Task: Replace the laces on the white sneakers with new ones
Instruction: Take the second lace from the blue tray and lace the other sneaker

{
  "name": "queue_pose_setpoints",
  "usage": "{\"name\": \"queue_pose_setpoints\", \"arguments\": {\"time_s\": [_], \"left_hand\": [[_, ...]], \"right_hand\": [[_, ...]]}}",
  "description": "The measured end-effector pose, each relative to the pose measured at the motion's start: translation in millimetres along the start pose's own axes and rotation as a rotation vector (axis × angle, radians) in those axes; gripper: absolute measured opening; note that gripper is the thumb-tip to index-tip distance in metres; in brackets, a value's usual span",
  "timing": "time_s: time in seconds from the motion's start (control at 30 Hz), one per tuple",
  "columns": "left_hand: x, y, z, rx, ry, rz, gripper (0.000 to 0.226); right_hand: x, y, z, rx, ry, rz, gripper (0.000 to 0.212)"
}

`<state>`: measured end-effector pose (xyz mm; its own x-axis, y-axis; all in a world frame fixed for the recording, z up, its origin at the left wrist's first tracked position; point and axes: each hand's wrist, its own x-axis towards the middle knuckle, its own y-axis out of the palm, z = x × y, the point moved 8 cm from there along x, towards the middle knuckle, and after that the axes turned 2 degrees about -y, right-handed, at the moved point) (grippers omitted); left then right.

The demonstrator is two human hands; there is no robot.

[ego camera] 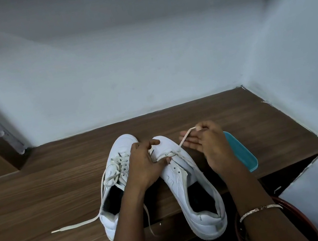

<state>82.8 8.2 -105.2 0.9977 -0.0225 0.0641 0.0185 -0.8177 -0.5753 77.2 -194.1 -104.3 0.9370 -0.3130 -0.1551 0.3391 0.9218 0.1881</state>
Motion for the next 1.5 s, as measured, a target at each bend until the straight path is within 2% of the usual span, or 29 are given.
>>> {"name": "queue_pose_setpoints", "arguments": {"time_s": [0.07,0.13,0.2,0.27,0.37,0.53,0.57,0.67,0.77,0.83,0.93,1.1,1.13,1.2,1.3,1.4,1.5], "left_hand": [[0,-5,1,0.012,-0.008,0.019,0.056],[-1,-11,-1,0.014,0.013,0.002,0.057],[-2,-16,-7,0.005,0.053,-0.040,0.056],[-2,-24,-11,0.004,0.089,-0.100,0.053],[-1,-29,-9,0.055,0.096,-0.141,0.055],[-4,-22,-9,0.164,0.066,-0.093,0.050],[-4,-21,-9,0.172,0.053,-0.083,0.048],[-4,-19,-5,0.212,0.008,-0.046,0.045],[-7,-14,-2,0.290,-0.035,-0.003,0.050],[-8,-12,-1,0.348,-0.053,-0.002,0.054],[-8,-10,0,0.384,-0.066,-0.005,0.056],[-8,-11,3,0.391,-0.085,-0.024,0.058],[-8,-12,3,0.384,-0.090,-0.029,0.058],[-7,-12,4,0.360,-0.091,-0.028,0.052],[-6,-10,6,0.343,-0.089,-0.012,0.044],[-6,-9,6,0.346,-0.094,-0.007,0.042],[-6,-9,6,0.331,-0.084,-0.010,0.041]], "right_hand": [[-1,-7,6,0.174,0.038,-0.046,0.018],[2,-23,11,0.212,0.012,-0.160,0.018],[8,-40,17,0.160,-0.059,-0.240,0.017],[6,-45,30,-0.007,-0.178,-0.247,0.013],[-4,-25,45,-0.408,-0.344,-0.141,0.009],[-9,22,14,-1.083,-0.358,0.316,0.019],[-8,26,8,-1.151,-0.361,0.359,0.020],[-3,24,5,-1.171,-0.384,0.320,0.009],[4,14,1,-1.070,-0.335,0.233,0.011],[6,3,8,-0.923,-0.337,0.095,0.013],[5,-14,19,-0.521,-0.306,-0.088,0.013],[11,-37,25,0.346,-0.107,-0.116,0.015],[9,-40,27,0.441,-0.082,-0.122,0.021],[8,-45,28,0.471,-0.044,-0.107,0.028],[4,-39,36,0.192,-0.100,-0.031,0.021],[-5,-22,42,-0.374,-0.253,0.053,0.005],[-7,3,22,-0.829,-0.302,0.231,0.014]]}}
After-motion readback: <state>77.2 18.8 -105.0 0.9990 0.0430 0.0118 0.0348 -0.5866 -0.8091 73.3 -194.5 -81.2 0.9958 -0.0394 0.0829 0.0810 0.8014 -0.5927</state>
